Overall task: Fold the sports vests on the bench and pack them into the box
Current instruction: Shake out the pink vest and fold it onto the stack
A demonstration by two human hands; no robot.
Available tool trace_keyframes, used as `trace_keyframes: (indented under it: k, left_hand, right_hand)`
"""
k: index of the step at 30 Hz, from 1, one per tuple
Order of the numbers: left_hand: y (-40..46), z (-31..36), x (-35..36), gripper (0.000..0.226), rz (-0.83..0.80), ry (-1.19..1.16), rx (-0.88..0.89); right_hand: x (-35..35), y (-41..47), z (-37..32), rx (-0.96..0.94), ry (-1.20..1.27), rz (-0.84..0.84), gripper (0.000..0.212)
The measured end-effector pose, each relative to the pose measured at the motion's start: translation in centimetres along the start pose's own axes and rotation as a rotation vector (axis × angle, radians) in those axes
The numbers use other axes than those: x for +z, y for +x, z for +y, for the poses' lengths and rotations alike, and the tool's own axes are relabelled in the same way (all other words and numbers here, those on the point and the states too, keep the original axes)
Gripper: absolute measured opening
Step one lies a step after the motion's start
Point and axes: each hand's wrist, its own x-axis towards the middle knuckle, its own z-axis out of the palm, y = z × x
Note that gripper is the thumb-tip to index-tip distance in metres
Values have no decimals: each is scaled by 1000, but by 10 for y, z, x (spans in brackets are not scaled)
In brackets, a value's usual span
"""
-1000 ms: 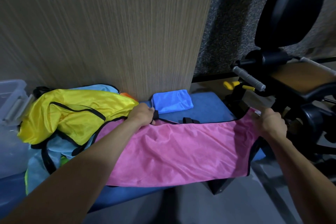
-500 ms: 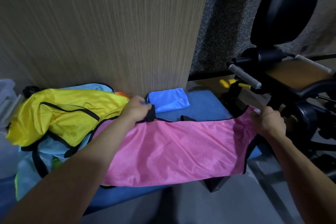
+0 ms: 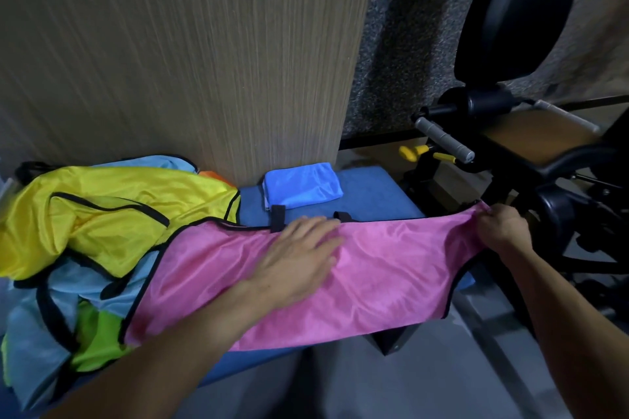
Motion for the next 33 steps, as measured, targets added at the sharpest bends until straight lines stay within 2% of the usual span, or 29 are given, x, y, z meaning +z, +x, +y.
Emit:
trace_keyframes:
  k: [1, 4, 8, 13, 18, 22, 26, 30, 33]
  left_hand:
    - [3, 9, 3, 52, -36, -42, 45]
    - [9, 22, 10, 63, -274, -106, 39]
    - [24, 36, 13, 66, -203, -60, 78]
    - [42, 50, 29, 73, -334, -142, 60]
    - [57, 66, 25, 69, -215, -90, 84]
    - [60, 68, 32, 69, -314, -128, 63]
    - [47, 61, 14, 64, -238, -188, 82]
    - [2, 26, -14, 59, -147, -188, 54]
    - [-39, -9, -34, 46, -7, -175, 0]
  right_hand:
    - [2, 3, 3, 17, 30, -9, 35]
    - [6, 13, 10, 26, 118, -6, 33]
    - [-2, 15, 14, 11, 206, 8, 30]
    - [-15, 18, 17, -34, 245, 25, 29]
    - [-22, 20, 19, -57, 272, 41, 32]
    - [-31, 11, 9, -71, 323, 52, 36]
    - [-50, -6, -12, -78, 395, 69, 32]
    - [-64, -46, -60, -123, 519, -53, 26]
    - [-63, -90, -107, -213, 545, -180, 20]
